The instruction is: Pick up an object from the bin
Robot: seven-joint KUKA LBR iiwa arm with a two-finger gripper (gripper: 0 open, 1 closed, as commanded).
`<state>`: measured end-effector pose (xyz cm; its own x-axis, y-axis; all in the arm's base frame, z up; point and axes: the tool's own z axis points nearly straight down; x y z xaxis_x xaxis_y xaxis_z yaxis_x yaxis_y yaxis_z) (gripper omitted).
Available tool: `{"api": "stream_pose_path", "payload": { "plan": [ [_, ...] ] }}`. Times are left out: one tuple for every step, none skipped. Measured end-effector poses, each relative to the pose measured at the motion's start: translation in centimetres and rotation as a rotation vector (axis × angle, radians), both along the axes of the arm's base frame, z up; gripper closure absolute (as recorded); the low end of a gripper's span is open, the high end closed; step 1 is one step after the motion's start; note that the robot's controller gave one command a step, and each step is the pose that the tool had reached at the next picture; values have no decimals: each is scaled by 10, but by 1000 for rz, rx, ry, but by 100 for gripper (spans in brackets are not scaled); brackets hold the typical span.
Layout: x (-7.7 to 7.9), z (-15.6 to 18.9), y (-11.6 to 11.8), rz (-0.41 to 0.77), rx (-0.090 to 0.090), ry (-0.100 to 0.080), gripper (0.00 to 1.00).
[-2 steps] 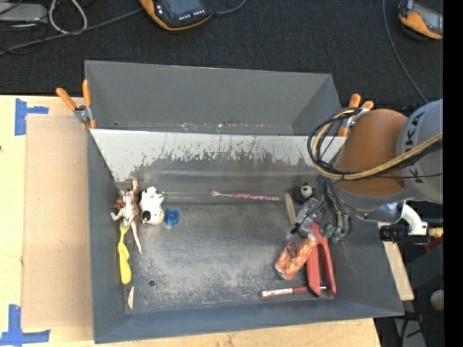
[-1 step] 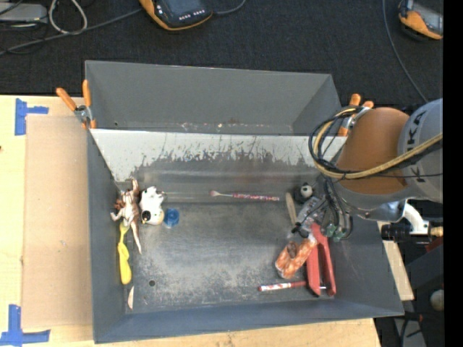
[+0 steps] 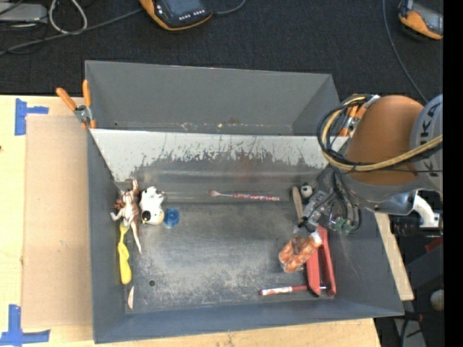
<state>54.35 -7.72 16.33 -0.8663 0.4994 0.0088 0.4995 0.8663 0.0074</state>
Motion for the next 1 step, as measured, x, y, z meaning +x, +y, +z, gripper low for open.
{"api": "stream_pose_path", "payload": {
  "plan": [
    [2,32,0,2,-1,-8,100]
  ]
}}
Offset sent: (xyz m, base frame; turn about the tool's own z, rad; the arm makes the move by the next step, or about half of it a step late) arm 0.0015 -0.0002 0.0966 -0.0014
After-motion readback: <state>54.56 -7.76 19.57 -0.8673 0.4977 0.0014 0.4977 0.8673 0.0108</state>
